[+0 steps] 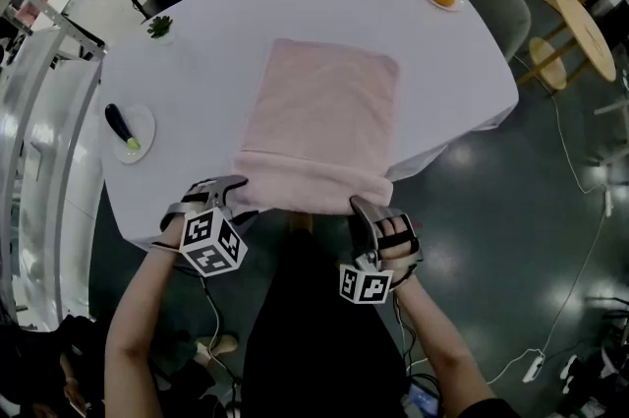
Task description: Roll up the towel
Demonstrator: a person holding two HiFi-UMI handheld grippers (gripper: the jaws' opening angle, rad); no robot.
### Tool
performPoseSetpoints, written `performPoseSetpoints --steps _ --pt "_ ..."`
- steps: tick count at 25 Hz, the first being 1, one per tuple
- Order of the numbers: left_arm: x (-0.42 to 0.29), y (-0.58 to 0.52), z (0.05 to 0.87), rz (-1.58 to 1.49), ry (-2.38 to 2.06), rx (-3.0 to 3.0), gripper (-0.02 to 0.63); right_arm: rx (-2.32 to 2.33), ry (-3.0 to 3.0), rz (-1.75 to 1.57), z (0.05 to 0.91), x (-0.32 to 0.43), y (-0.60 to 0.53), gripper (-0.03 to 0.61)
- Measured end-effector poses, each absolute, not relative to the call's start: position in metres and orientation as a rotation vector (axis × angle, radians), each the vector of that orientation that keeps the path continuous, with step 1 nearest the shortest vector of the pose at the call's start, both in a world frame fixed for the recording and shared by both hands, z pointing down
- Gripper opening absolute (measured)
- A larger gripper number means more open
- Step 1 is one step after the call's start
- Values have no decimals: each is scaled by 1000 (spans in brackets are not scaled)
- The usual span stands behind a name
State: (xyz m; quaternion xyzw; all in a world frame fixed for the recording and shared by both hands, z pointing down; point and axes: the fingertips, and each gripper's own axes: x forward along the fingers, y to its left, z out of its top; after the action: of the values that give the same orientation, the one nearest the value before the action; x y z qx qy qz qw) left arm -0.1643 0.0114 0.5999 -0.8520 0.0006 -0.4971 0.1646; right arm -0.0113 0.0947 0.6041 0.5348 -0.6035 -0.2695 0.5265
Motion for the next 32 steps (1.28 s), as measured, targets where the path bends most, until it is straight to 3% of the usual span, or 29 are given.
performPoseSetpoints --steps 6,9,12,21,32 --pt "-160 8 600 -1462 -28 -2280 286 1101 -1849 -102 583 -6 94 63" --pt "-155 -3 592 -1450 -24 -2192 205 1008 -2002 194 573 -1 87 63" --pt "-153 -8 584 -1482 -113 -2179 80 836 -2080 418 571 0 84 64" --pt "-143 -38 554 -1779 -594 -2484 67 406 -2175 1002 568 12 59 69" --pt "-93 -113 582 -1917 -750 -2462 67 483 -2065 1024 584 62 -14 79"
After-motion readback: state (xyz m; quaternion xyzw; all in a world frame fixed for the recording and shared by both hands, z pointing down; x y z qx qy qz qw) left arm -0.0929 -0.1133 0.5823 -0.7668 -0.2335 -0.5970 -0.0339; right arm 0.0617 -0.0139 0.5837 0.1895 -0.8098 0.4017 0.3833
